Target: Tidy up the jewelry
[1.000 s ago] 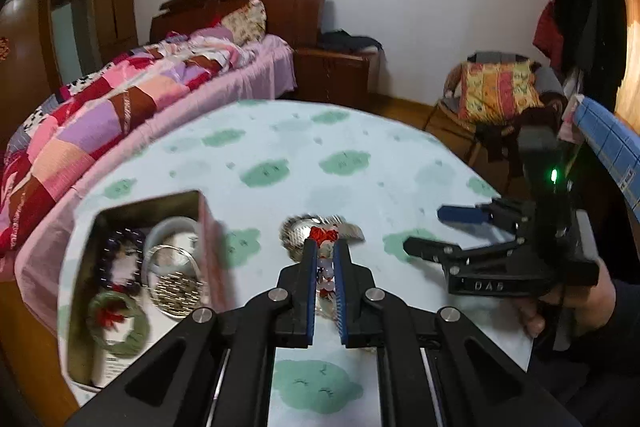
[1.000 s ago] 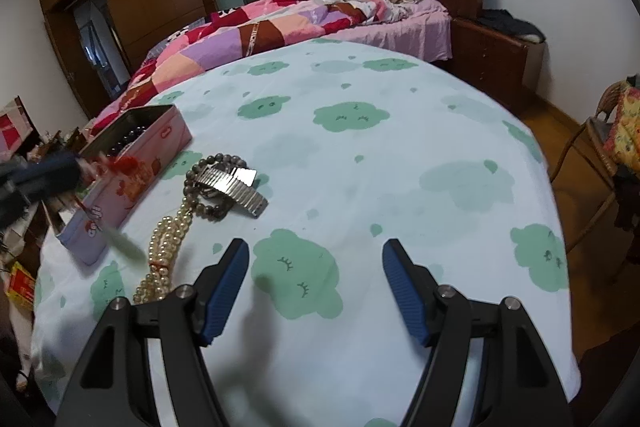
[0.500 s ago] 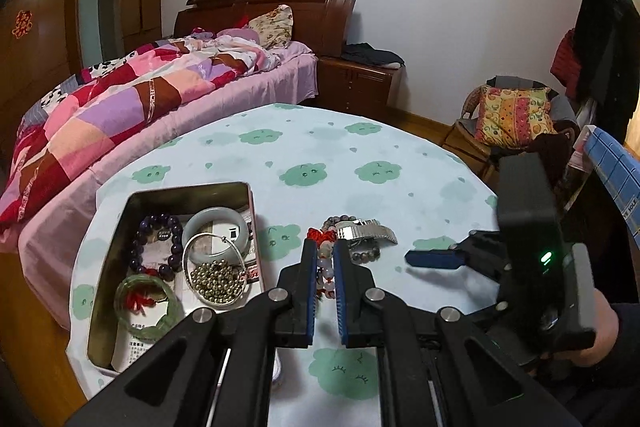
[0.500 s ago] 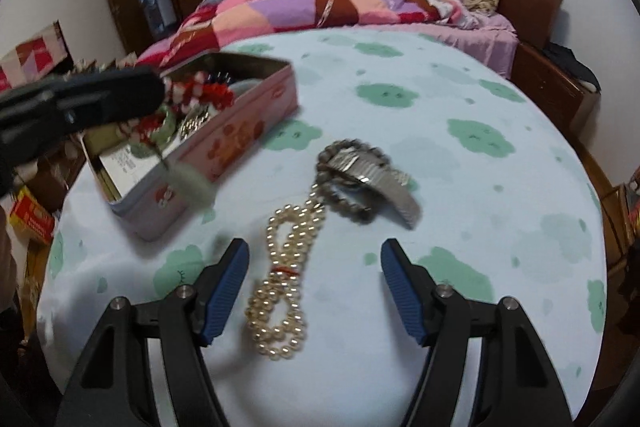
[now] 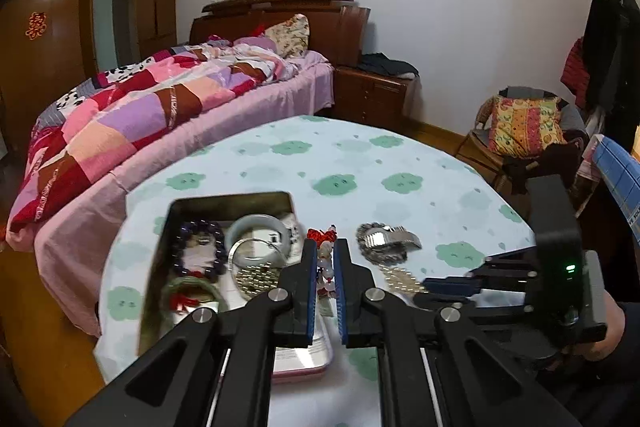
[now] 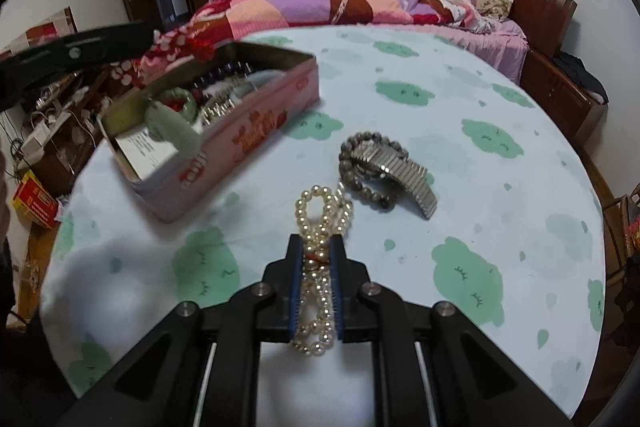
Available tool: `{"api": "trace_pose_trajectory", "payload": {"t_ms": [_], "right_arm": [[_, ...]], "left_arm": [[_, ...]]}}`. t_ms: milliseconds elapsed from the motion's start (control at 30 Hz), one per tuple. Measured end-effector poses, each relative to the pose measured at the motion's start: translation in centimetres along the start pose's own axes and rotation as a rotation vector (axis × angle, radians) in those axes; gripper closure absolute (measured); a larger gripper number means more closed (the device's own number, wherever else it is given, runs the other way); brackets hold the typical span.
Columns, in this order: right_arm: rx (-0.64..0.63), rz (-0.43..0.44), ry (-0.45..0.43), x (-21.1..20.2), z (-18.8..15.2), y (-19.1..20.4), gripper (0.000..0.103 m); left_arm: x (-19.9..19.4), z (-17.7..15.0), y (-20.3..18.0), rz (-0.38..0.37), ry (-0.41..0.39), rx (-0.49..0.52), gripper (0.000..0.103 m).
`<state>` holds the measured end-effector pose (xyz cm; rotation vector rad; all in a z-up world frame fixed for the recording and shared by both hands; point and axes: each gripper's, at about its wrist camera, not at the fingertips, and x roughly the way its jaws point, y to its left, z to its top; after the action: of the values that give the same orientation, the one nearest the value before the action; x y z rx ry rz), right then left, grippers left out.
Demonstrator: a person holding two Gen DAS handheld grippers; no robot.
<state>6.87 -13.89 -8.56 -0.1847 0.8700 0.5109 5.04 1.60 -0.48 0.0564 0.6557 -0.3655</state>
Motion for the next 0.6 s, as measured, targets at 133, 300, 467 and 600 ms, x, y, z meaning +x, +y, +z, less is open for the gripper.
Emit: {"api": "trace_pose_trajectory", "payload": {"t_ms": [133,300,467,600], "right_arm": [[-0.006,0.001,-0.044,-1.7,0.7,0.5,0.088],[-0.018,0.008,-0.106,-3.6,2.2,1.2,0.088],[-0.058,0.024,-0.165,-4.7,4.2,2.2,0.088],[-0.097,0.028,-0.196,-5.0,6.1,3.4,0.088]], "left_arm": [[-1.1,0.3,1.0,0.016,-0.021,-0.013,0.096],[-2.1,0.5,2.2,0.038,-0.041,-0.022,0.096],[-2.7,0.5,4.6,0.076,-0.061,-0.069,0.096],[-3.0,0.6,6.0,0.091,-0.075,-0.094,0.096]]}}
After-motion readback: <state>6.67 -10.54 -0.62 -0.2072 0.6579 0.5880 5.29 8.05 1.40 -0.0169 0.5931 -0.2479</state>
